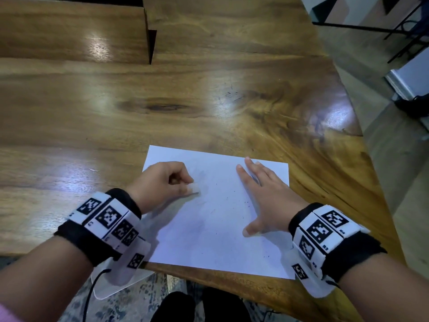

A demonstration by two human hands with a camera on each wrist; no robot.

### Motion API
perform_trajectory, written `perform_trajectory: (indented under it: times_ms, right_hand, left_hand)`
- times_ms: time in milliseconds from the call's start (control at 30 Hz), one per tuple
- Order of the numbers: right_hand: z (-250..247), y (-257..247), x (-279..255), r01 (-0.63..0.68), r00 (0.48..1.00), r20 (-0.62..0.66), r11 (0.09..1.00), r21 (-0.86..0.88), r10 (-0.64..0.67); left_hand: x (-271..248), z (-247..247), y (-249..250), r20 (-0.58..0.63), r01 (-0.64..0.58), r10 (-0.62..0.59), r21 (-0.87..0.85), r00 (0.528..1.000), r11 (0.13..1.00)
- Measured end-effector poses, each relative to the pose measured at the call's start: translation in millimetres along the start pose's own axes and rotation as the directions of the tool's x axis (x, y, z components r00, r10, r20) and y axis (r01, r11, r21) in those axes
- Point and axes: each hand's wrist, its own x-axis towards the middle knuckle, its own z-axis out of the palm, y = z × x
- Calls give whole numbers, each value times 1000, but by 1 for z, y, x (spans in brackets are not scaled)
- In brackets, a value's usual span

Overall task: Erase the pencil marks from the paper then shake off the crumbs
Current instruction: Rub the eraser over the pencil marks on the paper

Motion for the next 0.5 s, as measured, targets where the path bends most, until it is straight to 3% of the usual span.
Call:
perform_trajectory:
  times_ms: [133, 233, 300, 367, 500]
  right_hand:
    - [2, 6, -5, 15, 1000, -2, 1000, -7, -15]
    - [-1, 8, -10, 5, 1000, -3, 999, 44, -5]
    - [-4, 10, -10, -61, 990, -119, 989, 132, 77]
    - [-8, 12, -6, -174, 942, -256, 969, 176, 216]
    - [-15, 16, 7, -317, 901, -257, 936, 156, 348]
  left_hand:
    - [0, 7, 5, 61, -23, 22, 20, 998, 1000]
    - [3, 5, 3, -14, -33, 34, 69, 999, 997]
    - [3, 1, 0, -48, -35, 39, 80, 998, 996]
    - [2, -3, -1, -35, -45, 47, 61, 998, 997]
    - [3, -5, -1, -7, -46, 46, 54, 999, 998]
